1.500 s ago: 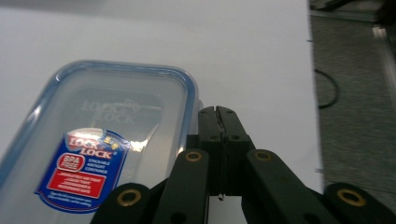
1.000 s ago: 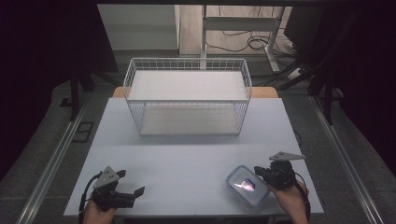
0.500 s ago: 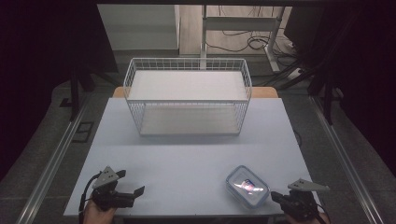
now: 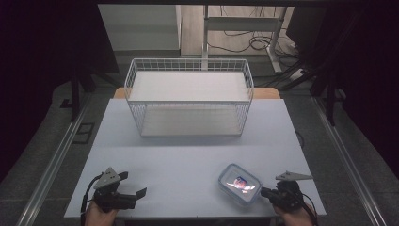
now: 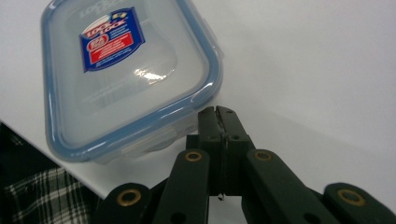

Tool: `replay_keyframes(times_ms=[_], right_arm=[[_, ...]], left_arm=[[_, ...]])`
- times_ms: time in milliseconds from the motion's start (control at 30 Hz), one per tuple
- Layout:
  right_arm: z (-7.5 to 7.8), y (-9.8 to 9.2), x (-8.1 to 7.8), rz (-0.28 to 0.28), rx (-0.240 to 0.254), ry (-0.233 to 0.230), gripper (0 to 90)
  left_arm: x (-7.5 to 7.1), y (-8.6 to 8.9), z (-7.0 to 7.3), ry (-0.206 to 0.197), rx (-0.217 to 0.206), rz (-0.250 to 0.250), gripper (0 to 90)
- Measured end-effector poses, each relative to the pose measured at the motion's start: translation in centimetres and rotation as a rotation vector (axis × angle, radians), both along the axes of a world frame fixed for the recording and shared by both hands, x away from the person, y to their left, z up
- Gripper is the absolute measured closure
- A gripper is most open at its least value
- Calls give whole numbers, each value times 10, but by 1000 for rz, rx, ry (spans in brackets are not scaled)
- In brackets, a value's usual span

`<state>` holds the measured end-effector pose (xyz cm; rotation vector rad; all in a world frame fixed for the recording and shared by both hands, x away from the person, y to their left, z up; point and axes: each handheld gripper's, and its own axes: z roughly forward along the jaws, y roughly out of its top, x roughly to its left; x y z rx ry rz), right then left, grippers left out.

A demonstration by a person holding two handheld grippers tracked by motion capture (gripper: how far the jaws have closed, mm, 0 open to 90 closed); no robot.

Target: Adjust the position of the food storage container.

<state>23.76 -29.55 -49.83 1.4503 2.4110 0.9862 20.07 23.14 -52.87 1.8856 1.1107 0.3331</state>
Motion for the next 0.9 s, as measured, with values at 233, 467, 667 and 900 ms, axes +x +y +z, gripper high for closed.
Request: replay_keyframes(times_ms=[233, 467, 667, 900], right_arm=[[-3, 25, 29, 46, 23, 19, 894], [-7, 72, 48, 140, 41, 34, 894], [-8, 97, 59, 190, 38, 35, 894], [-11, 122, 70, 229, 18, 20, 894]], left_arm=[[1, 0, 0, 3, -4, -1, 27], [1, -1, 0, 7, -3, -5, 28], [1, -1, 0, 9, -3, -6, 28], [1, -2, 0, 9, -2, -12, 29]])
